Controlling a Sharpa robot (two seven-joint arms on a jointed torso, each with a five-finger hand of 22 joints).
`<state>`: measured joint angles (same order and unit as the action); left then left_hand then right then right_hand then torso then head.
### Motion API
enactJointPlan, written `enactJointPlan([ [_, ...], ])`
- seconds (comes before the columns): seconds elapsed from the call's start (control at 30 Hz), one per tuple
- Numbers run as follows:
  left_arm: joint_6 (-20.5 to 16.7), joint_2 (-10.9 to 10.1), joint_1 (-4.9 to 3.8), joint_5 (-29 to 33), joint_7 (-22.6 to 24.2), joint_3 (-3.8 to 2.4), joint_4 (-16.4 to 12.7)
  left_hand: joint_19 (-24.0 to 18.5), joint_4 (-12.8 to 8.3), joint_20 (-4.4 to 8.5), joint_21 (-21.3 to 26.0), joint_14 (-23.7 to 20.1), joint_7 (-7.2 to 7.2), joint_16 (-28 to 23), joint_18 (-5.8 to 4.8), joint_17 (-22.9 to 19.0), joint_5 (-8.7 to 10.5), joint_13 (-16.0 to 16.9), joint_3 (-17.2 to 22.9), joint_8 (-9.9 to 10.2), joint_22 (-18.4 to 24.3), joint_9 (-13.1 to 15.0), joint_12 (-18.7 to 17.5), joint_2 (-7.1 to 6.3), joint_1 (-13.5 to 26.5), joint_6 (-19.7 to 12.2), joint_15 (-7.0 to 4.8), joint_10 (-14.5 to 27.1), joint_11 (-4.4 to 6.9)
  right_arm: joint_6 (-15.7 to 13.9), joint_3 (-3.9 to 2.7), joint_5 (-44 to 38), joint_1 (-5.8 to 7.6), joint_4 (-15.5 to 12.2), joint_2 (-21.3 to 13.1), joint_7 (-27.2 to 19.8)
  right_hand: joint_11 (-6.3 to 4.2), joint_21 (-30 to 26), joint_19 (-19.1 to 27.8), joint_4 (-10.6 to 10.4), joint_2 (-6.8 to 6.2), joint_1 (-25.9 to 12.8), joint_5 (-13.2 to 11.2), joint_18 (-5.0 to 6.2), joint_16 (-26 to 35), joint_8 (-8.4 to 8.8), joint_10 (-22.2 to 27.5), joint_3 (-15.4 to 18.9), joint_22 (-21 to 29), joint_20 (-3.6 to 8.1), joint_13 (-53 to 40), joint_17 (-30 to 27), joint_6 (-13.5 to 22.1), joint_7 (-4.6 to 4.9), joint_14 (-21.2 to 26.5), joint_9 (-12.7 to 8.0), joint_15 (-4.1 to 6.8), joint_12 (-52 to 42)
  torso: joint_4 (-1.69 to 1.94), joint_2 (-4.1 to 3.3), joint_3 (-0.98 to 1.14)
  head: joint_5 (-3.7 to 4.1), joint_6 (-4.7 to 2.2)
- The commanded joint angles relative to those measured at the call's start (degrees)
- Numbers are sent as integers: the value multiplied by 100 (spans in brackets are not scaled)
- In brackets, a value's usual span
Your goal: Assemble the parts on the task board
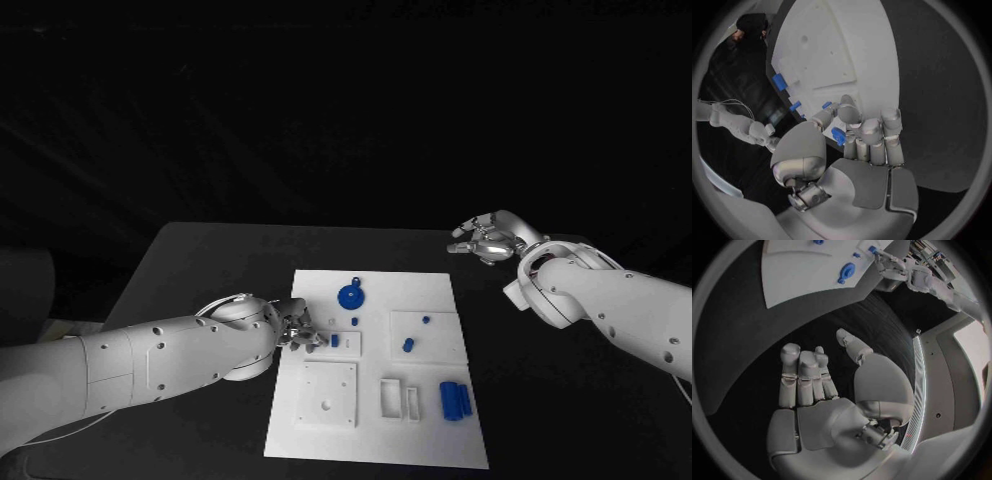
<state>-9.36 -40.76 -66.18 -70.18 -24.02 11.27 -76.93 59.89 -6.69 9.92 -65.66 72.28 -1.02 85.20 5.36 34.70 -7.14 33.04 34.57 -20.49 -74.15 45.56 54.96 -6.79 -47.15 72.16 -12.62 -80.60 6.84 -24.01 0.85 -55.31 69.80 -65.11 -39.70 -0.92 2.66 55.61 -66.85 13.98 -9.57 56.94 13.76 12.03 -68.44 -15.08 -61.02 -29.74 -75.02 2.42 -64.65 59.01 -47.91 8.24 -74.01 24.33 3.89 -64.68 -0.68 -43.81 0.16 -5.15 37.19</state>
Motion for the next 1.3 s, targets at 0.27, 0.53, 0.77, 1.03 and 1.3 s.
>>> enactJointPlan([
  [0.27,117,3,30,14,-9,9,16,-20,360,582,-15,1,2,31,117,-16,392,-36,47,-23,7,-2,19,-311,154,-40,-28,-21,30,58,-2,-15,-3,-5,-5,-29,7,-35,4,-21,-3,-41,37,297,32,33,39,15,-91,31,9,7,73,107,-1,-8,-25,-33,2,0,-2,8,-13],
  [0.53,-71,-24,30,12,0,-192,36,-7,914,584,-16,-28,19,15,142,-28,435,-67,161,-31,25,40,-1,-793,382,-105,-21,-6,16,53,-2,-15,-3,-1,-5,-30,7,-36,4,-23,-6,-45,39,297,32,34,40,17,-91,31,10,7,75,107,-1,-8,-25,-34,4,2,-4,17,-23],
  [0.77,-89,-73,-6,14,-31,-280,0,-41,1106,577,-8,-70,41,-37,148,-56,434,-98,57,-7,30,79,-52,-971,506,-195,-7,27,-3,53,-2,-15,-3,5,1,-28,7,-36,4,-24,-9,-48,41,297,32,35,40,19,-91,31,11,7,76,107,-1,-9,-25,-34,7,4,-5,11,-26],
  [1.03,-27,-107,-26,70,-43,-303,-26,-77,1079,578,-7,-84,42,-50,162,-63,433,-109,-120,-12,28,127,-71,-975,459,-227,-6,29,-5,54,-2,-15,-4,9,-1,-28,8,-36,4,-26,-13,-53,44,297,33,36,41,21,-92,31,12,8,79,108,-1,-9,-25,-34,0,1,-5,10,-26],
  [1.3,-1112,-166,-104,762,991,-387,-178,-387,853,512,217,-475,273,-449,129,-242,451,-270,-224,410,106,27,-452,-960,36,-1055,206,482,-222,52,-2,-14,-5,18,-13,-32,8,-37,4,-31,-16,-60,49,297,34,36,41,24,-92,30,14,8,79,108,-1,-10,-26,-35,1,2,-6,34,-42],
])
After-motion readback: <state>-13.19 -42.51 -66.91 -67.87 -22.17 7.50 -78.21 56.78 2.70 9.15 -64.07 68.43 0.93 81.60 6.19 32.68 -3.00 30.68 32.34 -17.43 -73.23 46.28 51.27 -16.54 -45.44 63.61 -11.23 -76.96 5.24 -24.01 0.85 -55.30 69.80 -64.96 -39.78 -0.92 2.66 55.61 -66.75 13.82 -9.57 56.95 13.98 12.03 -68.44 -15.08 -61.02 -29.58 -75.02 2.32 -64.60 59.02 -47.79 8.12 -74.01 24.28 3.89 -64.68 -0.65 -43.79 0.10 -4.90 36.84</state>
